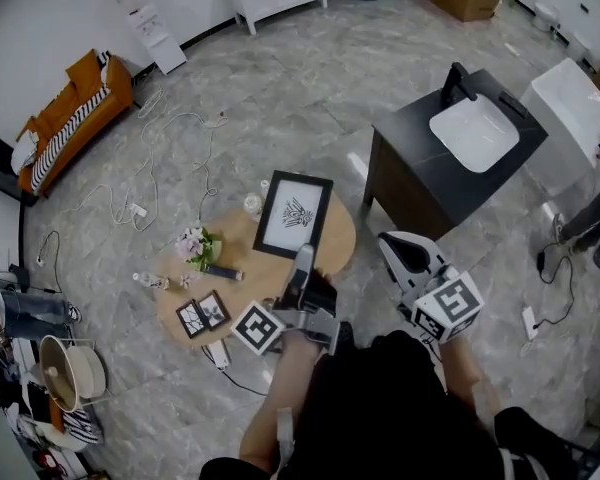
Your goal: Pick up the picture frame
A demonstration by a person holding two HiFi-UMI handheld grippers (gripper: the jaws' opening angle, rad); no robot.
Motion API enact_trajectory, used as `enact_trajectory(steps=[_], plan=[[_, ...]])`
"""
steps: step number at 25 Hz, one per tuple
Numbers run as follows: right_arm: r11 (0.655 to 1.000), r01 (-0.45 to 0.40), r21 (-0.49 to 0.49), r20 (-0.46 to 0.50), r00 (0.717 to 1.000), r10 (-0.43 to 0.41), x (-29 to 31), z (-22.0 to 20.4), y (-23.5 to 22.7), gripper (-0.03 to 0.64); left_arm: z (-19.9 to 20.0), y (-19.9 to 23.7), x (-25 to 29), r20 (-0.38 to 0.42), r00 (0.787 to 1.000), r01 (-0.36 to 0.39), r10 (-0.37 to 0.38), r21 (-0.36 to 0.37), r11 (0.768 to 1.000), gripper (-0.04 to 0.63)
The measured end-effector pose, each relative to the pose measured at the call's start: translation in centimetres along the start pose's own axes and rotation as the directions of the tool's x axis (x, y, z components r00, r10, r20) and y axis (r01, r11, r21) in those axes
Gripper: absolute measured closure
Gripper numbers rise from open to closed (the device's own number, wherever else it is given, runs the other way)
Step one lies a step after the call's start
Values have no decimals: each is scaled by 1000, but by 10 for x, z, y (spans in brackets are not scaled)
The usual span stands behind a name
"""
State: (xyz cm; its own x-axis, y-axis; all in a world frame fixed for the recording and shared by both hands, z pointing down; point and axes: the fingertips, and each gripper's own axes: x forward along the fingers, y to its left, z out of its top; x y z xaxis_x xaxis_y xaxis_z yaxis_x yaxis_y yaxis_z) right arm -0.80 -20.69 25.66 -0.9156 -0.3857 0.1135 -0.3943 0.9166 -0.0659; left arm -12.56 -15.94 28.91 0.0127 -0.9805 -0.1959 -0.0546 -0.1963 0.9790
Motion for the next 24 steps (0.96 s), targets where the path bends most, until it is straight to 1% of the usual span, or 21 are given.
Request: enact_trajectory(steps=[9,17,24], plan=[[1000,5,18,-7,1000,-5,5,-4,7,604,1,3,1,-7,1000,0,0,-14,1000,518],[1000,10,5,-22,1000,-10,6,-7,8,604,1,6,0,-18,1000,-2,2,-19,1000,518],[1000,19,-3,-15,1000,-19,5,-6,10,604,0,10,0,-31,1000,-3,2,-11,1000,518]])
